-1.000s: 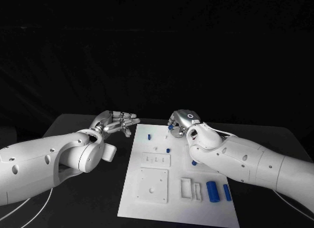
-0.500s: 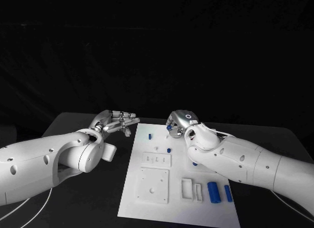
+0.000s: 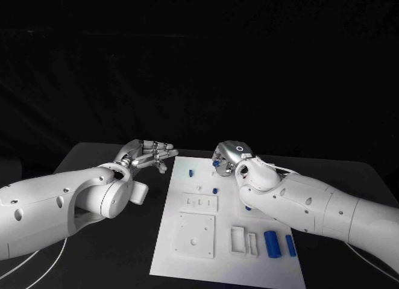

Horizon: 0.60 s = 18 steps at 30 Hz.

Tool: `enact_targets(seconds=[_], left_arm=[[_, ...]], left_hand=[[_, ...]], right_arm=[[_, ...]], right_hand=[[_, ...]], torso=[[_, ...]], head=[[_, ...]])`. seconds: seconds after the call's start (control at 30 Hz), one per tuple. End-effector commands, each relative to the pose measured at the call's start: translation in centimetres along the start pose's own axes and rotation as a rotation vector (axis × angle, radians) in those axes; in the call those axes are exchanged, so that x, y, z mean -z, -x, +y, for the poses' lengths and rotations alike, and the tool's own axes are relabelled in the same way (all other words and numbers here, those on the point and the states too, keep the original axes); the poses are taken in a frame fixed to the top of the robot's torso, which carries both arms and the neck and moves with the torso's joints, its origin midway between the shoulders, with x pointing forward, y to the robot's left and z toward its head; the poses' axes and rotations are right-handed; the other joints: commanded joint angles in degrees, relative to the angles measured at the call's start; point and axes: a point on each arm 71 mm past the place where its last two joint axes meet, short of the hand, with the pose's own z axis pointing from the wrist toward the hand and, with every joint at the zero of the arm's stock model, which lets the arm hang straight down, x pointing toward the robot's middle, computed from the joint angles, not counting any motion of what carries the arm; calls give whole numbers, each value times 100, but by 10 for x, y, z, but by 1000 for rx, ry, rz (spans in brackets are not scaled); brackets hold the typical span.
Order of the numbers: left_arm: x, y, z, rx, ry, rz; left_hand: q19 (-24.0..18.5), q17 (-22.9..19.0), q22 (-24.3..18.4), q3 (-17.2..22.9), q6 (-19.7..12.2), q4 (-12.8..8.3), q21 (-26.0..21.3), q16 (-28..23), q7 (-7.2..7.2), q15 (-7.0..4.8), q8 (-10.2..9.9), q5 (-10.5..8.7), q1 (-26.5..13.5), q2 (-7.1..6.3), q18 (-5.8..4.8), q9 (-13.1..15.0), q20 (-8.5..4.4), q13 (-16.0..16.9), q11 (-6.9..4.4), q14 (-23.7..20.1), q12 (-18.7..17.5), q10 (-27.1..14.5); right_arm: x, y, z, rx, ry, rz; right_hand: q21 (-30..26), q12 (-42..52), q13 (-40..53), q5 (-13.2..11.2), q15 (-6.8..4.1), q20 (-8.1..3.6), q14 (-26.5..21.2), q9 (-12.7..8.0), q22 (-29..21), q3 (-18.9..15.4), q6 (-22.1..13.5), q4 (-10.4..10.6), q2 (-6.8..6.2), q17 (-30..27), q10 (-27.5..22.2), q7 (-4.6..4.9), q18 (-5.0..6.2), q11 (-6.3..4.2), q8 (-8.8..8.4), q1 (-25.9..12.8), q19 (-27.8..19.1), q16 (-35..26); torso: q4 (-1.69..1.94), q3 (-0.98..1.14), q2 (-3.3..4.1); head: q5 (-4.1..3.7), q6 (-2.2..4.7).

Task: Assemble the parts on the task board

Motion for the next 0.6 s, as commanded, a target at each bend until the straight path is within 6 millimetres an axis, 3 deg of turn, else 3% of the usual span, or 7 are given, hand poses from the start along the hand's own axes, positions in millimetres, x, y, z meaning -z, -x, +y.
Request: enact_targets(seconds=[0.03, 0.6], left_arm=[[-1, -1, -3, -4, -10, 4], [-1, -2, -4, -3, -13, 10]], left_hand=[[-15, 5, -5, 6, 33, -40, 11, 38, 1, 12, 28, 19, 15, 22, 118, 7, -2, -1, -10, 43, -10, 17], [-18, 1, -23, 7, 22, -35, 26, 42, 4, 14, 28, 10, 13, 10, 120, 7, 0, -1, -7, 43, -9, 3]], right_arm=[[-1, -2, 2, 22, 7, 24], [-5, -7, -4, 42, -21, 51]], right_hand=[[-33, 15, 65, 12, -25, -13, -3, 410, 81, 24, 44, 61, 49, -4, 171, -4, 26, -146, 21, -2, 197, 23], [-144, 9, 45, 33, -24, -11, -8, 396, 138, -3, 28, 59, 68, -22, 159, 1, 27, -142, 20, -12, 215, 9]], torso=[[17, -4, 9], [19, -25, 25]], head=[[-21, 7], [-15, 28]])
